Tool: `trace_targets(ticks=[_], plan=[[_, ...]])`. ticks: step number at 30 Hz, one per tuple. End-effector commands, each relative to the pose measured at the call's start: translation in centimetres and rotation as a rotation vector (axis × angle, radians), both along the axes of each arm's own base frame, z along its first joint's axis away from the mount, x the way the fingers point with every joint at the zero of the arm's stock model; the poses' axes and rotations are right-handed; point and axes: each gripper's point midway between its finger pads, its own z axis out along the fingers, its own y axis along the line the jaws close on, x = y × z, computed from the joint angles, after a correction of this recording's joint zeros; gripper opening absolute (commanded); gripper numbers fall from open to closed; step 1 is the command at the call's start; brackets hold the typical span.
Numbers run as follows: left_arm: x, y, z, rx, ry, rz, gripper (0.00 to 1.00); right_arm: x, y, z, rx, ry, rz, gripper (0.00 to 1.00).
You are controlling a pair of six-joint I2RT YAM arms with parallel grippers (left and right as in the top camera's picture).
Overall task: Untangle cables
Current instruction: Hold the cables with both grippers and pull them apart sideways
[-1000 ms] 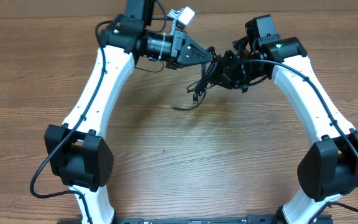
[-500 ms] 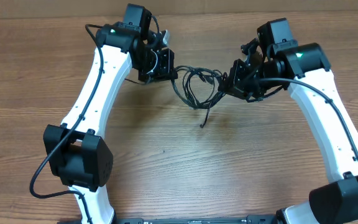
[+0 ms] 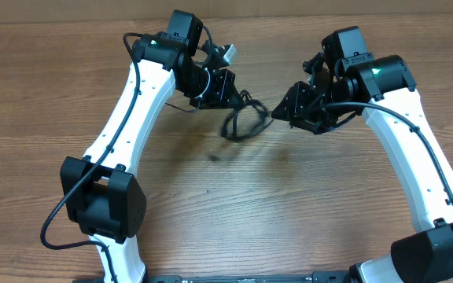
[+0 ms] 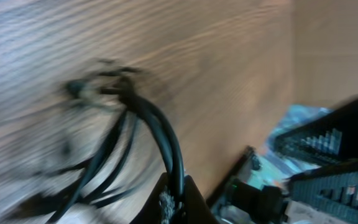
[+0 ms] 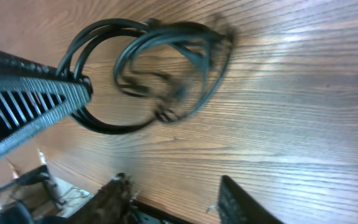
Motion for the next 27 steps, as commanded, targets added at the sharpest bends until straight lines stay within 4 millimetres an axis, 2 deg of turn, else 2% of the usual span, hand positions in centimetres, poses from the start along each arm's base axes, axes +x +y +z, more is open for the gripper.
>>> trace_targets(ticks=[1,6,8,11,19,24,27], plan=[[-1.5,-1.8,3.2,-0.194,0.001,-0.085,0.04,0.1,0.3,1.2,0.027,-0.058,0.025,0.55],[-2.3,-2.8,5.6,-0.346,0.029,-0.13,0.04,1.6,1.3,1.3,0.085,-0.041,-0.048,0.52],[-2.6,-3.2,7.1,-0.438,0.051,-0.15,0.04,2.4,1.5,0.3,0.095,0.007,-0.106,0.47],[-2.7,-3.1,8.1,-0.496,0.066,-0.156,0.04,3.0,2.2,-0.2,0.129,0.024,-0.102,0.46],[-2.4,-3.1,8.8,-0.531,0.086,-0.148,0.04,4.7,3.1,0.3,0.185,0.014,-0.168,0.45],[-2.4,-3.1,8.9,-0.531,0.087,-0.148,0.04,5.7,3.6,0.1,0.208,0.006,-0.177,0.44],[-2.4,-3.1,8.9,-0.531,0.091,-0.145,0.04,6.5,3.8,-0.7,0.213,0.016,-0.194,0.43]])
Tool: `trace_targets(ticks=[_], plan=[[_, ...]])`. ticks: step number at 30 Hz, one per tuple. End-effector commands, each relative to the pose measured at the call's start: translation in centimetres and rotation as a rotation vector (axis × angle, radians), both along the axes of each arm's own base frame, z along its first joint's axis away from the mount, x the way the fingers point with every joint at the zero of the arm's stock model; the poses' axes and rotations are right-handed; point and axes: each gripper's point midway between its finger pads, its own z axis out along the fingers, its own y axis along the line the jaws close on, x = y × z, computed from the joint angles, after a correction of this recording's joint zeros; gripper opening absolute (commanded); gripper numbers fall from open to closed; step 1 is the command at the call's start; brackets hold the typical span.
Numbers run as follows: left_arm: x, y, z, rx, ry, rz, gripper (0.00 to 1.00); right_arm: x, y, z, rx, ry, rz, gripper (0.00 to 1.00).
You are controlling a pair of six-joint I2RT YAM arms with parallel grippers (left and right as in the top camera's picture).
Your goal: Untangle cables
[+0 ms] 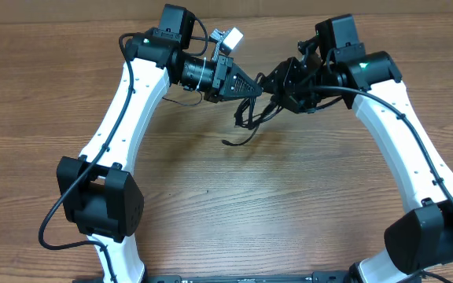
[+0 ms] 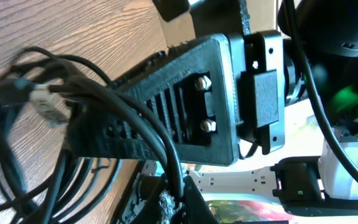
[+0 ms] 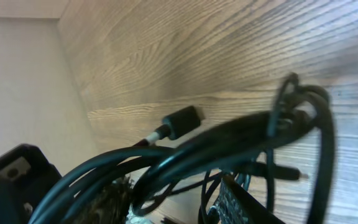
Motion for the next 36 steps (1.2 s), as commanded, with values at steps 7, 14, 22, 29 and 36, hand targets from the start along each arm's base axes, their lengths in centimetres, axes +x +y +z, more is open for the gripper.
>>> trace_targets(ticks=[7,14,22,29,36], plan=[[-0.5,-0.2,2.1,-0.078,0.019,-0.02,0.04,2.1,1.7,-2.0,0.019,-0.007,-0.002,0.29],[1.0,1.2,0.9,-0.011,0.005,0.048,0.04,1.8,-0.7,-2.7,-0.047,-0.001,-0.003,0.04],[3.3,6.1,-6.9,0.487,-0.026,0.241,0.04,-0.4,-2.4,4.3,0.038,-0.147,0.023,0.04],[3.0,10.3,-10.6,0.83,-0.059,0.282,0.04,-2.6,-3.0,10.1,0.347,-0.165,0.112,0.04],[3.3,16.3,-12.8,1.284,-0.163,0.355,0.04,-1.4,-8.1,7.6,0.192,-0.171,-0.003,0.04]])
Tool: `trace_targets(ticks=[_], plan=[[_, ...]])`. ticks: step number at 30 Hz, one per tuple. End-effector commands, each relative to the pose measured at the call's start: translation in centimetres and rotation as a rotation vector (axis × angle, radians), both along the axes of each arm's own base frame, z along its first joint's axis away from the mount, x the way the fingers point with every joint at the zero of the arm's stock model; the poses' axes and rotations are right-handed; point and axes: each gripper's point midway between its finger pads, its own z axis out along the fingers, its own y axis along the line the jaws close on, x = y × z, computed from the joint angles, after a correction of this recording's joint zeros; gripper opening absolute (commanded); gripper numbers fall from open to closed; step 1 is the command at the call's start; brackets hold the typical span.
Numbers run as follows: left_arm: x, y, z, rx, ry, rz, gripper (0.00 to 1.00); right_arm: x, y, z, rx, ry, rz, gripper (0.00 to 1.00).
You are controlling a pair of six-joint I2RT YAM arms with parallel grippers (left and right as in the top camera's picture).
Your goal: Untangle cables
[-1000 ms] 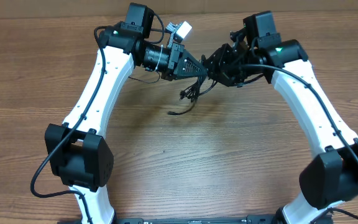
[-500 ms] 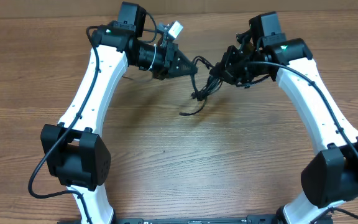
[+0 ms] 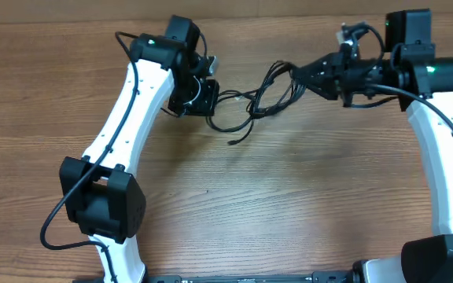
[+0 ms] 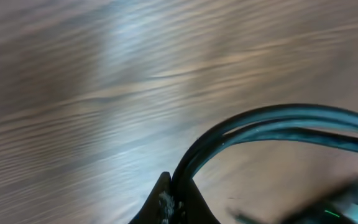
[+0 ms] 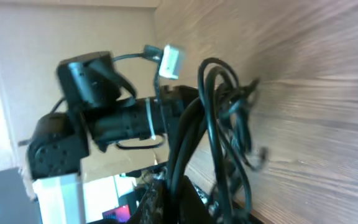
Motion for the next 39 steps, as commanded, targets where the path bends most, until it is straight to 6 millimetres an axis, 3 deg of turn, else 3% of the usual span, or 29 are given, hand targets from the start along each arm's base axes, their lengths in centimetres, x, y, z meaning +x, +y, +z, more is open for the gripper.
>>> trace_targets(ticks=[1,2,5,8,18,19,21,24,28,31,35,39], plan=[[1.5,7.4,-0.9,0.4,-0.09,0.163,0.04,0.8,-4.4,-2.5,-0.217,-0.024,-0.119,0.04],[1.6,8.6,-1.1,0.428,-0.084,0.235,0.04,0.8,-7.1,-4.9,-0.388,0.038,-0.205,0.04],[1.6,9.0,-1.5,0.39,-0.057,0.283,0.04,-0.1,-10.3,-7.3,-0.596,0.1,-0.266,0.04],[1.6,7.7,-1.6,0.299,-0.033,0.276,0.04,-0.4,-9.7,-7.3,-0.605,0.073,-0.21,0.04],[0.4,2.1,-0.7,0.01,-0.015,0.01,0.04,-1.3,-6.9,-7.4,-0.617,0.045,-0.113,0.05],[0.3,1.0,-0.3,-0.054,-0.023,-0.048,0.04,-1.3,-6.5,-7.4,-0.616,0.033,-0.094,0.11],[-0.1,-1.8,1.3,-0.233,-0.054,-0.166,0.04,-1.7,-5.2,-7.1,-0.584,-0.006,-0.028,0.36],[-0.3,-4.0,3.2,-0.405,-0.082,-0.236,0.04,-1.9,-4.5,-7.0,-0.577,-0.023,0.002,0.64],[-1.1,-6.2,6.3,-0.637,-0.115,-0.326,0.04,-1.9,-4.3,-7.0,-0.577,-0.028,0.008,0.7],[-1.4,-7.0,7.9,-0.749,-0.113,-0.341,0.04,-1.7,-4.3,-6.9,-0.576,-0.033,0.007,0.72],[-1.8,-8.3,11.6,-0.968,-0.147,-0.401,0.04,-1.6,-4.3,-7.2,-0.577,-0.029,0.008,0.72],[-2.1,-8.7,13.8,-1.096,-0.175,-0.449,0.04,-1.5,-4.3,-8.9,-0.582,0.034,0.027,0.71]])
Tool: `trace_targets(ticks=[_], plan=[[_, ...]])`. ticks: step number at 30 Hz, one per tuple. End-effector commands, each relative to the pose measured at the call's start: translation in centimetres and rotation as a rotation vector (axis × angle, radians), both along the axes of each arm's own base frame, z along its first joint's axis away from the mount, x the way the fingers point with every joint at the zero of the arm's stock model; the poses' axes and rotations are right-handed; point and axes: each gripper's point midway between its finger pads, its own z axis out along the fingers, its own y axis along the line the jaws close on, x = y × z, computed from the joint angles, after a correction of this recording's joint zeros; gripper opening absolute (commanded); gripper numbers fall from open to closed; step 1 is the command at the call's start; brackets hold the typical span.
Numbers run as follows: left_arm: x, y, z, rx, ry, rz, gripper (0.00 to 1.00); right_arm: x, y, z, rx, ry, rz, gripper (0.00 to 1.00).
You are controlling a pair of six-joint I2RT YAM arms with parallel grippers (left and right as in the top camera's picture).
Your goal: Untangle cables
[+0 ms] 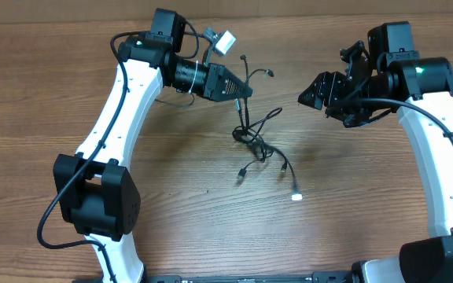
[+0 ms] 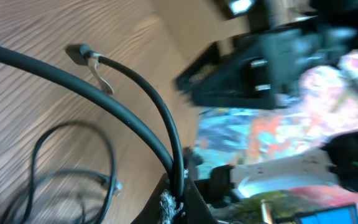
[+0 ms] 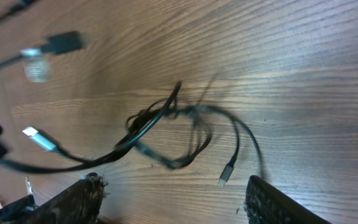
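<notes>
A bundle of thin black cables hangs from my left gripper down to the wooden table, where its knot lies. The left gripper is shut on one black cable; a connector shows on a branch of it. Loose ends spread out from the knot, one with a white plug. My right gripper hovers to the right of the bundle, open and holding nothing. In the right wrist view the gripper looks down on the knot between its wide-spread fingers.
The wooden table stretches in front of the cables. Two short cable ends stick up behind the left gripper. A small white tag hangs on the left arm's own wiring.
The right gripper has let go of the cables and stands open, nearer the middle. The bundle, then stretched between both grippers, now hangs from the left gripper alone, its knot on the table.
First the left gripper held the bundle with the right one open beside it. Then the two grippers met at the bundle. After that both were shut on cables and far apart, the bundle stretched between them. Now only the left holds it.
</notes>
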Motion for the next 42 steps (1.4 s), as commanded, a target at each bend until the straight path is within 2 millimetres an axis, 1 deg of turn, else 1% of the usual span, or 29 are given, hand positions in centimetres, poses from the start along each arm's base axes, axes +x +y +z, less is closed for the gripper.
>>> trace_targets(ticks=[1,2,6,7,8,9,10,11,12,13,14,15,17,18,20,22,23,24,26,28,30,34,36,39,42], plan=[[-1.0,-0.1,3.3,-0.159,-0.015,-0.057,0.04,0.2,0.3,-1.6,-0.003,0.046,0.026,0.71],[-0.9,-0.1,2.9,-0.137,-0.008,-0.046,0.04,0.2,0.3,-1.8,-0.006,0.053,0.031,0.71],[0.9,0.9,-1.3,0.13,0.113,0.115,0.05,0.1,0.3,-2.7,-0.009,0.089,0.033,0.72],[1.6,1.9,-3.3,0.256,0.136,0.187,0.04,0.1,0.3,-2.9,-0.009,0.095,0.033,0.72],[1.8,2.7,-4.8,0.354,0.147,0.231,0.04,0.2,0.2,-2.9,-0.013,0.094,0.032,0.72],[1.8,3.0,-5.3,0.389,0.15,0.246,0.05,0.2,0.1,-3.0,-0.018,0.094,0.03,0.72],[1.9,3.8,-6.7,0.496,0.153,0.288,0.16,0.2,0.0,-3.0,-0.026,0.093,0.027,0.72],[1.9,4.2,-7.4,0.546,0.144,0.3,0.25,0.2,0.0,-3.0,-0.027,0.093,0.028,0.72],[1.8,4.7,-8.2,0.619,0.128,0.315,0.38,0.2,0.0,-3.0,-0.027,0.093,0.027,0.72],[1.8,5.1,-8.8,0.678,0.112,0.327,0.54,0.3,0.0,-3.0,-0.027,0.091,0.028,0.73],[1.6,5.3,-9.2,0.717,0.108,0.331,0.63,0.3,0.0,-3.0,-0.026,0.091,0.027,0.75],[1.3,5.6,-9.5,0.741,0.112,0.332,0.64,0.3,0.0,-3.0,-0.026,0.091,0.027,0.76],[0.6,6.8,-10.2,0.818,0.137,0.338,0.64,0.3,0.0,-3.0,-0.026,0.091,0.027,0.79],[-0.1,7.6,-10.6,0.87,0.159,0.336,0.62,0.3,0.0,-3.0,-0.026,0.09,0.027,0.84],[-1.1,7.8,-10.9,0.891,0.2,0.32,0.57,0.4,0.0,-3.0,-0.026,0.083,0.027,0.92],[-2.3,7.7,-11.5,0.912,0.24,0.303,0.56,0.6,0.0,-2.9,-0.026,0.077,0.027,0.96],[-2.7,7.5,-11.9,0.922,0.248,0.289,0.55,0.6,0.0,-2.9,-0.025,0.075,0.027,1.0],[-3.1,7.4,-12.2,0.934,0.26,0.288,0.55,0.6,0.0,-2.9,-0.025,0.075,0.027,1.0],[-4.1,7.7,-13.7,1.0,0.305,0.308,0.55,0.7,0.0,-2.9,-0.03,0.072,0.026,1.0],[-4.8,8.1,-15.2,1.059,0.345,0.343,0.52,0.9,-0.3,-3.0,-0.047,0.065,0.02,1.0],[-5.7,7.5,-16.8,1.04,0.412,0.353,0.48,0.9,-0.5,-3.1,-0.057,0.064,0.017,1.0],[-6.7,5.9,-18.2,0.966,0.436,0.303,0.48,1.0,-0.5,-3.1,-0.057,0.061,0.017,1.0],[-6.8,5.2,-18.3,0.93,0.423,0.273,0.48,1.0,-0.5,-3.1,-0.057,0.061,0.017,1.0],[-6.6,3.7,-17.8,0.845,0.387,0.221,0.48,1.0,-0.5,-3.1,-0.057,0.061,0.017,1.0],[-6.5,3.0,-17.4,0.796,0.363,0.186,0.47,1.0,-0.5,-3.1,-0.057,0.061,0.017,1.0]])
